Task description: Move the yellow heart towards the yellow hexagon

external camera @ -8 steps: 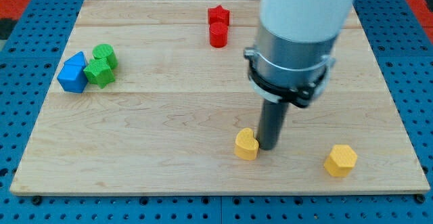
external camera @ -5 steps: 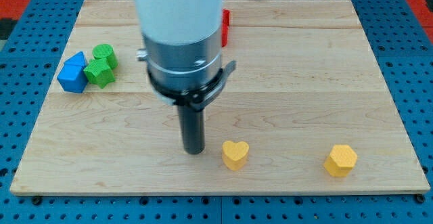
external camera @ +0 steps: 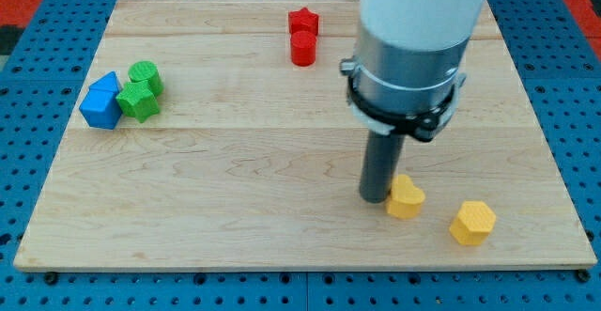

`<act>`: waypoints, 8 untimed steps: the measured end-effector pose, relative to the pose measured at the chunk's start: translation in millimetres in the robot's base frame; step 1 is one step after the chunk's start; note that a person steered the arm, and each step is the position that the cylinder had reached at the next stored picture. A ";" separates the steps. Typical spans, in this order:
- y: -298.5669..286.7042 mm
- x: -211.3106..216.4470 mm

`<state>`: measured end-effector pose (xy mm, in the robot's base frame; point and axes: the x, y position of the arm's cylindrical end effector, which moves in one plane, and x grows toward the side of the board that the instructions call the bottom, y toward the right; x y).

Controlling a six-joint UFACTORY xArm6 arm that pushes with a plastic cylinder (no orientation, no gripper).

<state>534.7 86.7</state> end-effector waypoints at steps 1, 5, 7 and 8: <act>21.2 -3.3; 15.2 -144.9; 1.1 -259.1; -11.8 -319.4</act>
